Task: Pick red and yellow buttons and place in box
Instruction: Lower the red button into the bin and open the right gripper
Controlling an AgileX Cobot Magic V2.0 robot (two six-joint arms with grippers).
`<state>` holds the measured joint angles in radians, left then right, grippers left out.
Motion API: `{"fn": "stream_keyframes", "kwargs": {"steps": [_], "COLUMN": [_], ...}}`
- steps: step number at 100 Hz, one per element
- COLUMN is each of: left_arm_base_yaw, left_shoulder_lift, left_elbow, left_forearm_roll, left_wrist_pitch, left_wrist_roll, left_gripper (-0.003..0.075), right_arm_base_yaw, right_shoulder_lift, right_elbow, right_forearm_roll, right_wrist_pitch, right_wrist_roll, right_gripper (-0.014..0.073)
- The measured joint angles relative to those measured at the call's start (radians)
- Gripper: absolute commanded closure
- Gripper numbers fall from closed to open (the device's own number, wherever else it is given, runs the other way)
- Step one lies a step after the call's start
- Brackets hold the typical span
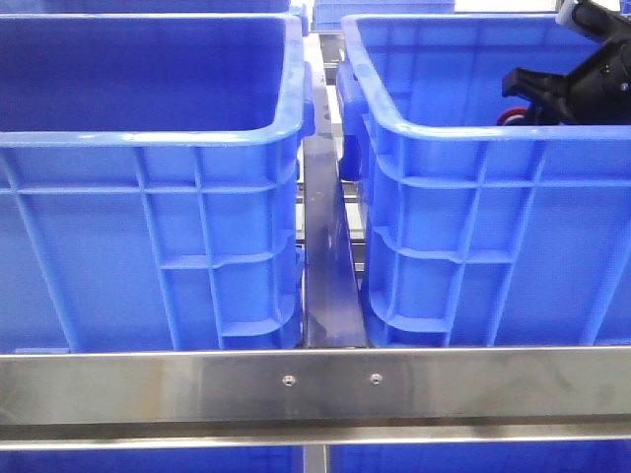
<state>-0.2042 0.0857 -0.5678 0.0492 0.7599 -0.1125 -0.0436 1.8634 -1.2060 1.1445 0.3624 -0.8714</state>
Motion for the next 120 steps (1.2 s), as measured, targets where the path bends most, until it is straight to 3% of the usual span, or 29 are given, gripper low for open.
{"fn": "stream_keyframes", "kwargs": {"steps": [91, 105, 120], "left_arm_base_yaw": [0.0, 0.0, 0.0], "left_shoulder_lift": [0.0, 0.0, 0.0], "left_elbow": [0.0, 0.0, 0.0], "left_forearm_roll": [0.0, 0.0, 0.0], "left_wrist_pitch": [0.0, 0.0, 0.0], "left_wrist_roll": [0.0, 0.0, 0.0], "left_gripper": [0.0739, 0.0739, 0.0739], "right_arm_base_yaw": [0.0, 0.0, 0.0], "right_shoulder_lift": [0.047, 0.048, 0.048], "right_elbow": [-0.032, -0.032, -0.032], "right_forearm_roll": [0.0, 0.0, 0.0], "right_wrist_pitch": [0.001, 0.0, -0.013], "right_wrist_roll": [0.0, 0.0, 0.0], "right_gripper": [0.0583, 0.0466, 0.0209]}}
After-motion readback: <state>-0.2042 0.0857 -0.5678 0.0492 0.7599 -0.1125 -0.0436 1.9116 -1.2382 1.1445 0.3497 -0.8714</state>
